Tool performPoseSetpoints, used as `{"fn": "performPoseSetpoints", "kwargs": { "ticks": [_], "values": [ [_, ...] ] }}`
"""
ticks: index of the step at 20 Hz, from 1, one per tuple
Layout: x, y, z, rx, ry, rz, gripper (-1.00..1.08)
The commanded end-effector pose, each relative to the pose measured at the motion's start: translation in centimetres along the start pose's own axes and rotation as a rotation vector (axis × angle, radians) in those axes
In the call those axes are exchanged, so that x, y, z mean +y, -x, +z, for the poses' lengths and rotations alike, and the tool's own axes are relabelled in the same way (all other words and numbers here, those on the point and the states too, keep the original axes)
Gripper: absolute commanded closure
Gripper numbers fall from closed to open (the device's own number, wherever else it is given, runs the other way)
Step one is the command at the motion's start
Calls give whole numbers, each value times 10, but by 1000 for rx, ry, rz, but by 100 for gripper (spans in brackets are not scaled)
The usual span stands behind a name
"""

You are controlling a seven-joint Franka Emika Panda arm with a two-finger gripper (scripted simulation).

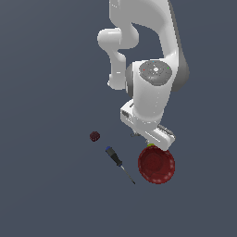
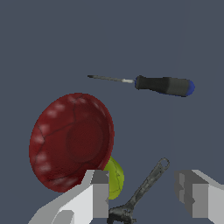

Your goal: Pick up a designated object from a clutter of objects.

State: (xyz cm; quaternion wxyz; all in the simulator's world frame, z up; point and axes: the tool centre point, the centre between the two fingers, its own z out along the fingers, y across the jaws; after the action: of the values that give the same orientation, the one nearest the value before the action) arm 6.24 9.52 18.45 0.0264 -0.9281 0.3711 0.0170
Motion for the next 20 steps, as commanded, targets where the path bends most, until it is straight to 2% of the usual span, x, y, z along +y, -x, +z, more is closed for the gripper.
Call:
{"fn": "performPoseSetpoints", "kwargs": {
  "ticks": [1, 11, 20],
  "values": [
    [-6, 4, 12, -5, 0, 59, -20],
    [-26, 19, 58, -22, 4, 272, -20],
    [-34, 27, 80, -29, 8, 374, -20]
  ]
}}
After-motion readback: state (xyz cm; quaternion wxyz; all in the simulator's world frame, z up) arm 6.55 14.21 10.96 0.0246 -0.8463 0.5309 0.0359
